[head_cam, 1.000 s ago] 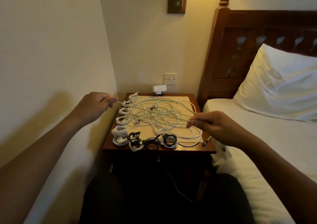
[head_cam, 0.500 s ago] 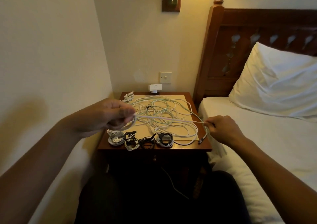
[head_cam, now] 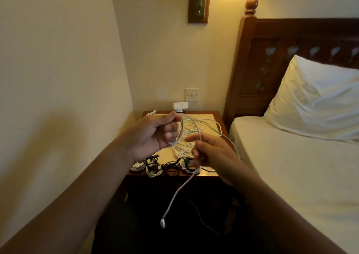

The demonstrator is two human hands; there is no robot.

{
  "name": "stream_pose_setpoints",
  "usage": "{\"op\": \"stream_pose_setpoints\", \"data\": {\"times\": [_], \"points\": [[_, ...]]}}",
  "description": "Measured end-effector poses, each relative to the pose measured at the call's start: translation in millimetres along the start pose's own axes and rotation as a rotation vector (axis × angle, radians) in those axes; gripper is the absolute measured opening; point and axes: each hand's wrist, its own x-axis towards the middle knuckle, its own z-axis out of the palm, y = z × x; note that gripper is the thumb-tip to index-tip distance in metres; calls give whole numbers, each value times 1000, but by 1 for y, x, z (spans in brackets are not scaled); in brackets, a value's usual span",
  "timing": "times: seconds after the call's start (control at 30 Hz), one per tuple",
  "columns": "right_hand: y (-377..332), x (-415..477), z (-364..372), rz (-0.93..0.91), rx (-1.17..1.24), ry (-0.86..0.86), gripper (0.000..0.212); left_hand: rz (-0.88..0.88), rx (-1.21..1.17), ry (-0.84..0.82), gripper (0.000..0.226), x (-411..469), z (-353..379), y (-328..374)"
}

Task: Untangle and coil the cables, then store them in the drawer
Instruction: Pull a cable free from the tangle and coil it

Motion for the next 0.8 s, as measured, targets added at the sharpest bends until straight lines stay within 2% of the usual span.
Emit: {"op": "stream_pose_setpoints", "data": {"times": [0.03, 0.1, 0.2, 0.27, 0.33, 0.4, 0.47, 0.53, 0.63, 0.7, 0.8], "points": [[9, 3, 5, -21, -46, 52, 27, 36, -101, 1, 22, 1, 0, 1], [25, 5, 14, -55, -296, 87, 29, 117, -233, 13, 29, 3, 1, 2], [30, -4, 33, -61, -695, -79, 32, 257, -163, 123, 27, 9, -1, 0], [17, -17, 49, -85, -791, -210, 31, 365, 150, 245, 23, 11, -4, -4], [-9, -28, 54, -145, -825, -227, 32, 409, 590, 327, 21, 11, -11, -12], [-35, -32, 46, -239, -872, -164, 32, 351, 887, 285, 21, 10, -23, -24], [-55, -29, 31, -340, -972, -64, 27, 227, 1000, 149, 20, 6, -33, -32], [-63, -19, 11, -416, -969, 47, 20, 127, 999, 22, 27, 2, -41, -36], [-59, 2, -24, -490, -879, 210, 14, 34, 952, -81, 42, -7, -46, -40], [-50, 13, -46, -515, -858, 289, 15, 3, 793, -123, 47, -13, -46, -43], [-18, 20, -60, -505, -836, 309, 18, 85, 433, -110, 32, -22, -40, -37]]}}
